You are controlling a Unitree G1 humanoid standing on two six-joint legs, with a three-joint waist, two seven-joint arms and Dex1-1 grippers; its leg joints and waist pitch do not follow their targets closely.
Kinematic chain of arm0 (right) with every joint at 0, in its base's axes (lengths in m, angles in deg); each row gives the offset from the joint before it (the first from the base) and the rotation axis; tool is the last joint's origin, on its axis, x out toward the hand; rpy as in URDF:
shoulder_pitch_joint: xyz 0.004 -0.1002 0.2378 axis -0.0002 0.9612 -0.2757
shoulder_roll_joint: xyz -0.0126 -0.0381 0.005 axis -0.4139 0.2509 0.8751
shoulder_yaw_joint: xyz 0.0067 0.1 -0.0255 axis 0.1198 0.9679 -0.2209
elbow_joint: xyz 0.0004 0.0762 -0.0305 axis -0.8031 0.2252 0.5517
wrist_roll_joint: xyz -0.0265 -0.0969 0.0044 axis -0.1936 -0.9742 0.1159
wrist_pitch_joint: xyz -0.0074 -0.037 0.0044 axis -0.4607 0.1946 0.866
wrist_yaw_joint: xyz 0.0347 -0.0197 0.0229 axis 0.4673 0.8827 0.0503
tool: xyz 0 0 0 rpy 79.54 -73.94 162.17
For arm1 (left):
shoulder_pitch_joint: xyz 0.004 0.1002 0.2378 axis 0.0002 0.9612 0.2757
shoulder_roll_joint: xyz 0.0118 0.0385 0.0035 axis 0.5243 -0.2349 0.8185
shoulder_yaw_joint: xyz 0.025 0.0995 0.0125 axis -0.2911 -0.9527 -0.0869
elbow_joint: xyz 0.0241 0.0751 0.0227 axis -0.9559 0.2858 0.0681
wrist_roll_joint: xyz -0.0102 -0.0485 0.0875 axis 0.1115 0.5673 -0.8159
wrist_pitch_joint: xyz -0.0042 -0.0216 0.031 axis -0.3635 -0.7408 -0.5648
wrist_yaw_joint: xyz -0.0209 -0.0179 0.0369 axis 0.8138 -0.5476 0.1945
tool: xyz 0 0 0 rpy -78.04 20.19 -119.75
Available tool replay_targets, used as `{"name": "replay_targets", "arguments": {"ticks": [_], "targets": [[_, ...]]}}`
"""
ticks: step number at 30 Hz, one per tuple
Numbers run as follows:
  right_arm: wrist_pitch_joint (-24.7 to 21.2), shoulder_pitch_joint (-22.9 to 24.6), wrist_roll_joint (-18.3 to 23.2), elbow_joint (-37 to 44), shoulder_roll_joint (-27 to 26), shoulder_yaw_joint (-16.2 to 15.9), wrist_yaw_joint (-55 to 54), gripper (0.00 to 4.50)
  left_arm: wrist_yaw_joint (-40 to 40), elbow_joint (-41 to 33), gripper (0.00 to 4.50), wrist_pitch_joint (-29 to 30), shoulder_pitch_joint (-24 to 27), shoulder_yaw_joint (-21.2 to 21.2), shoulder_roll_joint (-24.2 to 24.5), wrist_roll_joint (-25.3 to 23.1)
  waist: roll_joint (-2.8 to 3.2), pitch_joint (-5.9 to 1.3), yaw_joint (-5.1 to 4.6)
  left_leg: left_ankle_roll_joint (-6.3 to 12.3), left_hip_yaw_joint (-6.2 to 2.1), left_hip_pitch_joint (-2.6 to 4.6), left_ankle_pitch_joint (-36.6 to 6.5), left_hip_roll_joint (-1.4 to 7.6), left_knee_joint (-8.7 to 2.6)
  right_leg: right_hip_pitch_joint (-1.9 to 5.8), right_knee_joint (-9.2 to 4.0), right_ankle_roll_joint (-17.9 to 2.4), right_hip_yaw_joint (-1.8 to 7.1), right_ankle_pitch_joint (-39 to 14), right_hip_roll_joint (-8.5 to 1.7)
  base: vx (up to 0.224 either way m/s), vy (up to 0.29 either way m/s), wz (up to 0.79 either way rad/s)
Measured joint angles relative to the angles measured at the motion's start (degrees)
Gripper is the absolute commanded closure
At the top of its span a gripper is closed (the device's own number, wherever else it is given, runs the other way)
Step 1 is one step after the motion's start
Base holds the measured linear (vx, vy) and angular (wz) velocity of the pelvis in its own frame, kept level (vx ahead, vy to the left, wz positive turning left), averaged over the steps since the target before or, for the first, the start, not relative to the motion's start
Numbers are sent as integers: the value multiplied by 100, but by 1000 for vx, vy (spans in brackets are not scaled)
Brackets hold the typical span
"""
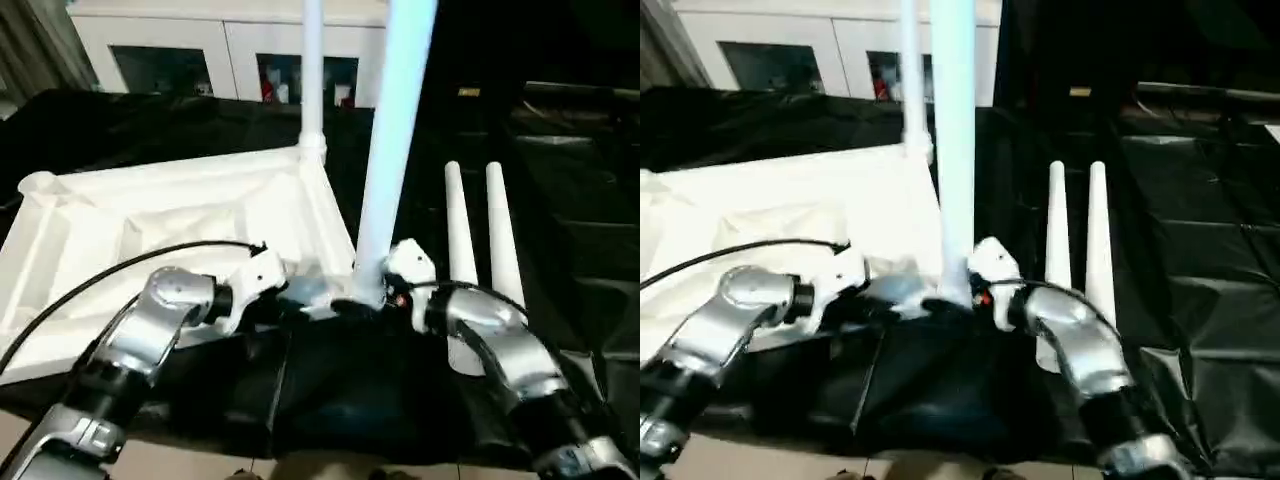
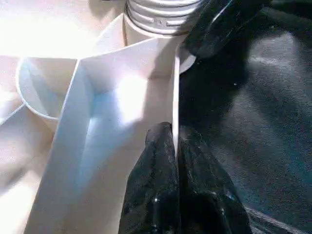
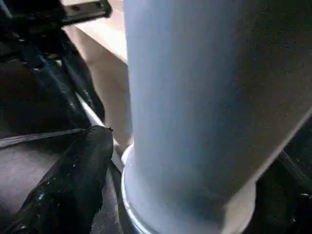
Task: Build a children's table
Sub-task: Rotate leg to tighten
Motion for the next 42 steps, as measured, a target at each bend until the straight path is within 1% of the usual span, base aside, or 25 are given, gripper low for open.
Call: {"name": "replay_targets", "arguments": {"ticks": [9, 11, 13, 14, 15, 20, 29, 33, 35, 37, 40, 42], "targets": [[-28, -1, 21, -1, 11, -1, 28, 66, -38, -8, 450, 13, 9, 0, 7, 23, -1, 0, 3, -13, -3, 0, 8, 2, 3, 0, 24, 2, 1, -1, 0, 0, 0, 0], [-42, -1, 40, -1, 11, 7, 42, 94, -45, -9, 450, 17, 9, 0, 7, 23, -1, 0, 3, -13, -3, 0, 8, 2, 4, -1, 25, 2, 1, -1, 0, 0, 0, 0], [-46, -1, 45, -1, 18, 33, 39, 107, -55, -9, 450, 19, 9, 0, 7, 23, -1, 0, 2, -13, -3, -2, 8, 2, 4, -1, 25, 2, 1, -1, 0, 0, 0, 0], [-46, -1, 45, -1, 26, 37, 39, 132, -60, -9, 450, 19, 9, 0, 7, 23, -1, 0, 4, -13, -3, -2, 8, 2, 4, 0, 26, 2, 1, -1, 0, 0, 0, 0], [-47, -1, 48, -1, 29, 37, 41, 132, -61, -9, 450, 19, 9, 0, 8, 23, -1, 0, 5, -13, -3, -2, 8, 2, 5, -1, 27, 2, 1, -1, 0, 0, 0, 0], [-50, -1, 57, -4, 33, 51, 45, 170, -88, -9, 450, 19, 8, 0, 10, 24, -1, 0, 7, -12, -3, -4, 9, 2, 13, -1, 30, 1, 1, -1, 0, 0, 0, 0], [-49, -1, 63, -14, 28, 51, 47, 177, -91, -9, 450, 24, 8, 0, 11, 24, -1, 0, 7, -12, -3, -5, 9, 3, 17, 0, 33, 1, 1, -1, 0, 0, 0, 0], [-66, -1, 67, -69, -60, 89, -47, 177, -68, -5, 450, 59, 8, 6, 16, 25, -1, 0, 6, -12, -3, -5, 9, 4, 23, 0, 39, 1, 0, 0, 0, 0, 0, 0], [-71, -51, 17, -237, -258, 142, -445, 177, 122, 84, 450, 129, -38, 24, -36, 10, -2, 0, -22, -13, -3, -6, 8, 5, 34, 2, 48, 0, 1, 0, 0, 0, 0, 0], [-185, -230, -65, -501, -532, 277, -1081, 177, 456, 293, 450, 167, -182, 51, -217, -83, -3, -1, -59, -14, -5, -1, 8, 5, 49, 6, 59, -3, 7, 3, 0, 0, 0, 0], [-356, -412, -167, -770, -911, 491, -1927, 177, 903, 597, 450, 243, -401, 61, -495, -204, -3, -1, -64, -15, -7, 25, 9, 4, 48, 15, 59, 14, 8, -6, 0, 0, 0, 0], [-461, -598, -209, -1032, -1235, 691, -2629, 177, 1245, 881, 450, 360, -618, 80, -782, -277, -3, -1, -68, -17, -8, 32, 10, 3, 49, 21, 61, 21, 11, -8, 0, 0, 0, 0]]}}
